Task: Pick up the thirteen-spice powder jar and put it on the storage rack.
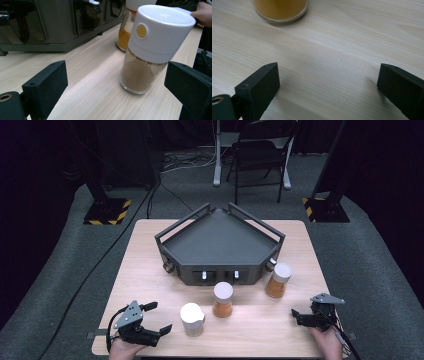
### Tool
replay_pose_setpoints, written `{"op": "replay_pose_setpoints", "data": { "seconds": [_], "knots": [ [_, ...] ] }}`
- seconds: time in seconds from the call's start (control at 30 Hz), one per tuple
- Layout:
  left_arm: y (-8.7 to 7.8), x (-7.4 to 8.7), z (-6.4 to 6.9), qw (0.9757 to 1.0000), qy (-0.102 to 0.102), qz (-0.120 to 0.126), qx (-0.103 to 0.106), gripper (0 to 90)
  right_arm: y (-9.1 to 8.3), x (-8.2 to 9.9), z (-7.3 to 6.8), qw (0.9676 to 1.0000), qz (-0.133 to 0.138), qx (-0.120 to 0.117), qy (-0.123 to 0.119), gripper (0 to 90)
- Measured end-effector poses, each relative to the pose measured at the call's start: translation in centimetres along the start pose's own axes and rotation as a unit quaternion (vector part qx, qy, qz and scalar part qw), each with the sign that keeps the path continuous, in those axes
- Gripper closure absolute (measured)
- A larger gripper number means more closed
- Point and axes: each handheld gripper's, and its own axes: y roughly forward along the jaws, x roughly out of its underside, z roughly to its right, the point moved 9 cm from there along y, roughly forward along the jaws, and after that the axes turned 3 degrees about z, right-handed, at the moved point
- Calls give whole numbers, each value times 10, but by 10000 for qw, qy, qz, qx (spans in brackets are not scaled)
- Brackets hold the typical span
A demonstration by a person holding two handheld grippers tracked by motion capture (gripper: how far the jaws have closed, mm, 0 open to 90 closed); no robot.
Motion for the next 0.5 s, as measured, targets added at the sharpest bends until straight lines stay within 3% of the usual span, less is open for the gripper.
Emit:
{"op": "replay_pose_setpoints", "data": {
  "seconds": [0.33,0.5],
  "knots": [
    [15,-8,18,9991,192,121,355,50,0,0,0,10000,1,1,-1,33],
    [23,-12,27,9989,211,155,392,55,0,0,0,10000,0,1,0,33]
  ]
}}
